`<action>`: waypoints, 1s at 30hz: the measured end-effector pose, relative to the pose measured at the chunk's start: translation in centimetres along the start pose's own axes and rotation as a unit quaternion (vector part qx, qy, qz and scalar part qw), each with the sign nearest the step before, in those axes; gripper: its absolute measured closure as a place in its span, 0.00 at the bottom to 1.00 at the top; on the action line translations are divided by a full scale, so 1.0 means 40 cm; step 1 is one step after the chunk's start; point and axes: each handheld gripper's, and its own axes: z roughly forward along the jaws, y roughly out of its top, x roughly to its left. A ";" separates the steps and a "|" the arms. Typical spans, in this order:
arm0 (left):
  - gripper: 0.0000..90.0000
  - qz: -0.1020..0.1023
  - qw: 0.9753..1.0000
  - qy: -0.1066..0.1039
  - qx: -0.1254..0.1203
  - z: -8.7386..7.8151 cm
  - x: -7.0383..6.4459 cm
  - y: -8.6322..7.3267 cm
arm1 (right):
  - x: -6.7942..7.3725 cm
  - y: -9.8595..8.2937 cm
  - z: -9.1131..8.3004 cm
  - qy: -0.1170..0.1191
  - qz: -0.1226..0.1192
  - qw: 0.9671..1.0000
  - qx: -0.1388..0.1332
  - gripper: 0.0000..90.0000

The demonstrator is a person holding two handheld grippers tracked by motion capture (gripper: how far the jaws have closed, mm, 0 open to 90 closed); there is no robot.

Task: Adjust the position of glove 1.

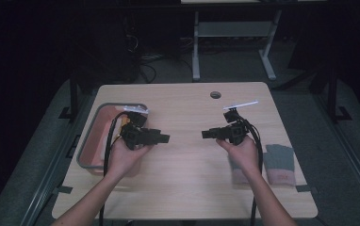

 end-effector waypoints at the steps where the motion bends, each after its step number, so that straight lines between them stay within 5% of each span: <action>1: 0.48 0.001 1.000 -0.003 0.002 0.005 -0.004 0.000 | -0.005 -0.004 -0.004 -0.002 0.001 1.000 -0.001 0.58; 30: 0.37 0.045 0.998 -0.047 0.003 0.118 -0.128 -0.006 | -0.120 -0.141 -0.148 -0.080 0.010 0.997 -0.009 0.50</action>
